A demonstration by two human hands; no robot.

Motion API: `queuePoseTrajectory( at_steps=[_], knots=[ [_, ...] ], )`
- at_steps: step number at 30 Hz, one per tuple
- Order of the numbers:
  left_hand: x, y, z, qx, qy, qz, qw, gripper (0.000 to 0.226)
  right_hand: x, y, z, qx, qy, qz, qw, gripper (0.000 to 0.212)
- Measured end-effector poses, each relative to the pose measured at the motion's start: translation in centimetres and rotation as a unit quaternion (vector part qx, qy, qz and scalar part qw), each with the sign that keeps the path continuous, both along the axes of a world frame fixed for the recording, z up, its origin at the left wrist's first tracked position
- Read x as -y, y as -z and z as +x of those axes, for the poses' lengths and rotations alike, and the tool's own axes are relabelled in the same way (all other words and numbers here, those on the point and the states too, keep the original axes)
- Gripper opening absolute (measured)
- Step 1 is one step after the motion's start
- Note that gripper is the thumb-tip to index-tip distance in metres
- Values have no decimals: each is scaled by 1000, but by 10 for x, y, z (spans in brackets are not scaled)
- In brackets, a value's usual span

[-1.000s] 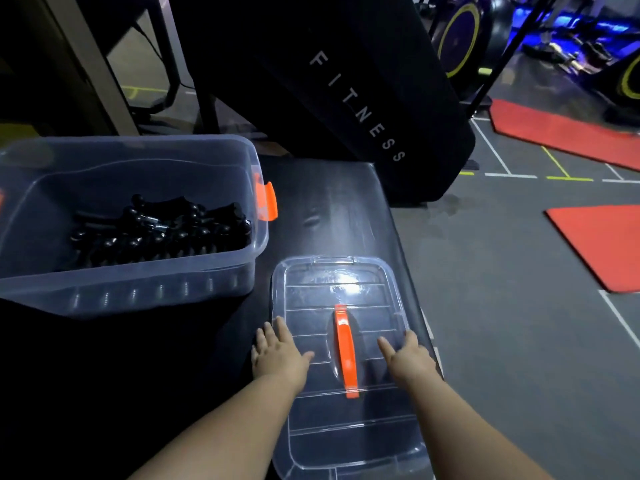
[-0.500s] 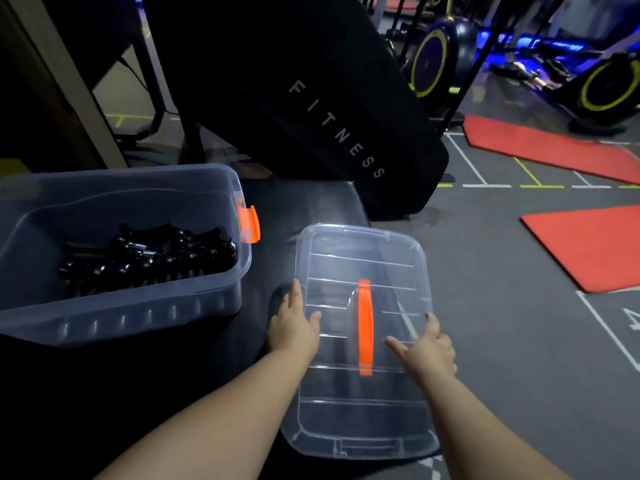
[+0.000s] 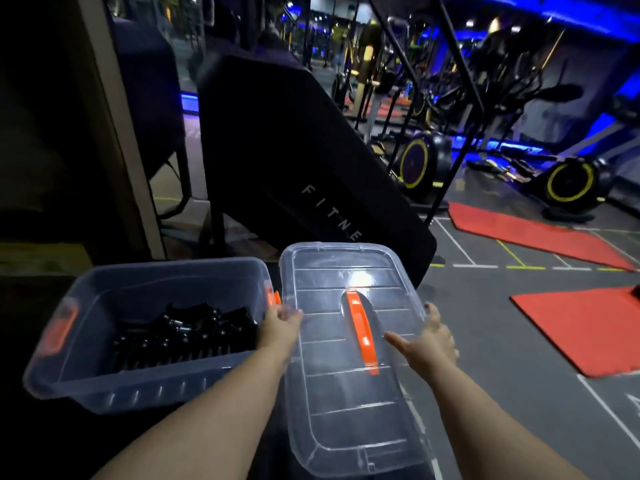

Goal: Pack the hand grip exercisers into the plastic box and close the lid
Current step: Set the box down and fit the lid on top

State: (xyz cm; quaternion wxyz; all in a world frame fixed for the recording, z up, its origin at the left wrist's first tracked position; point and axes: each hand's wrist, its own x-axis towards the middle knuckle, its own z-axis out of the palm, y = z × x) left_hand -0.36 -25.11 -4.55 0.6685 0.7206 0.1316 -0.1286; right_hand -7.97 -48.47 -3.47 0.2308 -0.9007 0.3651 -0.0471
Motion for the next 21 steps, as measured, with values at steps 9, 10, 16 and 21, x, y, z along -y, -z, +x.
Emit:
queuePoseTrajectory(
  at_steps=[9, 10, 16, 21],
  knots=[
    [-114, -30, 6, -9, -171, -208, 963, 26, -101, -32, 54, 51, -91, 0, 995, 101],
    [-125, -30, 6, -5, -194, -221, 956, 27, -112, -32, 58, 55, -81, -10, 995, 98],
    [-175, -27, 12, -18, -312, -277, 909, 23, -176, -17, 70, 20, 21, 81, 996, 96],
    [-191, -18, 15, -24, -379, -286, 880, 16, -218, -3, 79, -9, 73, 231, 970, 98]
  ],
)
